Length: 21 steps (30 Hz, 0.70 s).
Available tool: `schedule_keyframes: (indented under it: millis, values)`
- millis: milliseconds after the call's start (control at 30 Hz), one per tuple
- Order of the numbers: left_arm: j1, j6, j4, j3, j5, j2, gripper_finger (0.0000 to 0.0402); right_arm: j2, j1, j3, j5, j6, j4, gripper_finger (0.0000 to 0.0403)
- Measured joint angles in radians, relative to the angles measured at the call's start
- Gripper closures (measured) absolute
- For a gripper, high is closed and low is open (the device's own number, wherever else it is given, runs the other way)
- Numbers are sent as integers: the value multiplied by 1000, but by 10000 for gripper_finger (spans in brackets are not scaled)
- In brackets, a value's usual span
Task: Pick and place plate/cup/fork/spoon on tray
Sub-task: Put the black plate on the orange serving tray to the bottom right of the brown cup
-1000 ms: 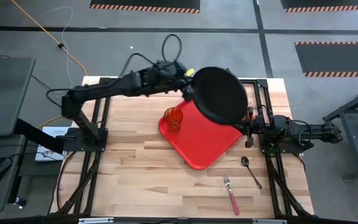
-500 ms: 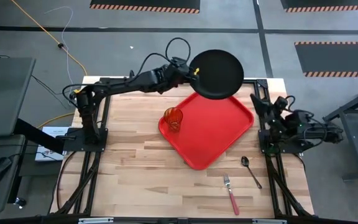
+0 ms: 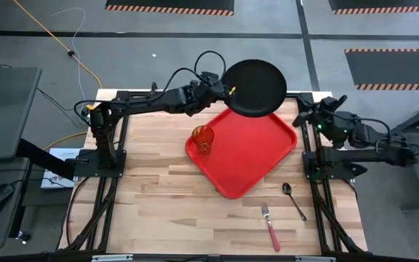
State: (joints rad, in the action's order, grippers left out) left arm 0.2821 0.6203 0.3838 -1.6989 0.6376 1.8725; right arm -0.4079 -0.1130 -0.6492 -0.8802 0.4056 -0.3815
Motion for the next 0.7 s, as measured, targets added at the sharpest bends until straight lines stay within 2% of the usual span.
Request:
schedule_keyframes:
  millis: [133,367,467,567,700]
  values:
    - [-5,5,1,0,1,0,401,-67,-69,-36,90,-2,0,351]
    - [-11,7,1,0,3,0,401,-165,-182,-43,211,66,13,220]
    - [-12,8,1,0,-1,-1,401,-210,-211,-43,257,65,47,180]
    - [-16,7,1,0,-2,-2,401,-252,-237,-43,260,57,58,160]
    - [-24,7,1,0,-4,-2,401,-287,-269,-43,262,59,58,161]
